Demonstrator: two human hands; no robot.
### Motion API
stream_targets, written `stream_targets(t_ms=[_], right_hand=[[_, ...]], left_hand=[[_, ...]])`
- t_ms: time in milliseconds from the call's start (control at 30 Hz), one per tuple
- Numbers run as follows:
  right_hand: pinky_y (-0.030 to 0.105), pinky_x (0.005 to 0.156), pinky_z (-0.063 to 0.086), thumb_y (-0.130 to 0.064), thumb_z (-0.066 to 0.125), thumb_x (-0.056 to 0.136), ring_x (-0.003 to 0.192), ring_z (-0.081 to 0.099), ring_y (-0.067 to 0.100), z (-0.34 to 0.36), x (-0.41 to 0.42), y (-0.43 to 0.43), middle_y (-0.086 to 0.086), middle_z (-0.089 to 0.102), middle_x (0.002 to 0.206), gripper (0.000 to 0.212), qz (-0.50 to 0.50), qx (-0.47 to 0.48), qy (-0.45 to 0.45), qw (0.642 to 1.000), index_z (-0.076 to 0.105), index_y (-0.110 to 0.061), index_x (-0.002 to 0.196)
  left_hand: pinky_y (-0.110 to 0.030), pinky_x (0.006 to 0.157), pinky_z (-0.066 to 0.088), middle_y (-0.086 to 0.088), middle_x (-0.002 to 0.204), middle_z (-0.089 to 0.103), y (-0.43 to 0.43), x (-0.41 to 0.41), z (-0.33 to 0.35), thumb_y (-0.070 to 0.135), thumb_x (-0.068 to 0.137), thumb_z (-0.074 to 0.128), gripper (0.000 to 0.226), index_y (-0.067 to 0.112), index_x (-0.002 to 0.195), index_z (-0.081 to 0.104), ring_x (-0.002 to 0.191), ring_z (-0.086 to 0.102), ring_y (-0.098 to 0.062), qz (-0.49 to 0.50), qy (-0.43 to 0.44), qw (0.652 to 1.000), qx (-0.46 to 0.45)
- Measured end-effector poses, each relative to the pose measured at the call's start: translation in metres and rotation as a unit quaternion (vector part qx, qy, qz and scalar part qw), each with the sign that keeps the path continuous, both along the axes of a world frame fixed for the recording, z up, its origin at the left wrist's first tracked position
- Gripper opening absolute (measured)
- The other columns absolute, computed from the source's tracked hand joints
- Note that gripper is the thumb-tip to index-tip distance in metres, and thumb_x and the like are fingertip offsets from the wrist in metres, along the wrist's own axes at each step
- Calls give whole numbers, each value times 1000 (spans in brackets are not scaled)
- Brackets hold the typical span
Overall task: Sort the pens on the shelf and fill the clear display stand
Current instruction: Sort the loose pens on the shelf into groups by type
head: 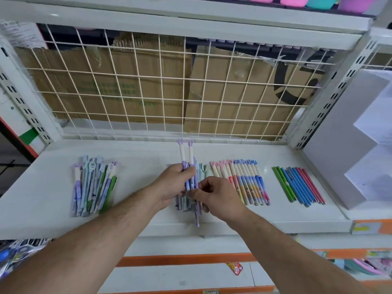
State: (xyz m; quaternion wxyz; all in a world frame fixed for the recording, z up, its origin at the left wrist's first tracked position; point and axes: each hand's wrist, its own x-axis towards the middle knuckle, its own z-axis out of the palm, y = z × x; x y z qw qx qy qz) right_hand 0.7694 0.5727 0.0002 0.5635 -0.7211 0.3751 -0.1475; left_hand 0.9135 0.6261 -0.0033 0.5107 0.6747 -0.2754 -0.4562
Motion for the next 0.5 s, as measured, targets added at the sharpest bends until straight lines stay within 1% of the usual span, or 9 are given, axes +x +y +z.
stream_targets(t_ms=[67, 100, 167, 233, 367, 433, 500], right_hand=[[18, 43, 39, -17, 73, 92, 42, 51, 9, -2, -6, -4, -2, 61, 56, 19, -13, -1, 9, 1000, 66, 0, 89], [18, 43, 39, -16, 71, 93, 41, 51, 8, -3, -9, -6, -2, 60, 55, 17, -17, -5, 13, 1000, 66, -1, 88], [19, 43, 38, -16, 69, 94, 40, 50, 7, -6, -13, -10, 0, 60, 55, 15, -24, -12, 17, 1000, 66, -4, 86], [22, 44, 39, -17, 68, 95, 40, 50, 8, -9, -15, -14, 2, 61, 58, 15, -34, -15, 19, 999, 67, -4, 89], [28, 47, 43, -16, 61, 99, 45, 53, 13, -15, -18, -22, 14, 71, 72, 14, -51, -12, 18, 998, 68, -5, 92], [29, 47, 44, -15, 59, 100, 44, 54, 13, -18, -19, -26, 17, 73, 78, 16, -54, -14, 24, 998, 68, -6, 91], [29, 47, 45, -13, 58, 99, 43, 54, 14, -22, -19, -30, 17, 73, 78, 17, -48, -18, 40, 998, 68, -7, 88]], left_hand=[[-23, 48, 28, 0, 60, 51, -5, -5, -3, 23, 104, 48, 20, 12, 91, 59, 47, 36, -12, -3, 7, 1000, -1], [-24, 48, 28, -2, 63, 49, -7, -7, -5, 22, 104, 48, 20, 12, 91, 59, 49, 34, -12, -5, 6, 1000, 0], [-23, 46, 31, -5, 68, 48, -12, -10, -9, 23, 104, 48, 20, 12, 93, 60, 50, 35, -12, -7, 2, 1000, 3], [-22, 45, 34, -4, 68, 50, -15, -14, -10, 22, 104, 48, 19, 13, 94, 61, 50, 37, -12, -6, 1, 1000, 3], [-25, 48, 33, -3, 65, 55, -19, -17, -11, 21, 103, 50, 20, 15, 86, 60, 52, 40, -15, 14, 5, 1000, -6], [-26, 49, 31, 1, 59, 57, -20, -15, -11, 20, 103, 51, 20, 12, 87, 60, 54, 42, -17, 32, 11, 999, -7], [-27, 48, 29, 3, 54, 56, -20, -12, -11, 18, 102, 51, 18, 9, 88, 60, 53, 40, -18, 53, 16, 998, -2]])
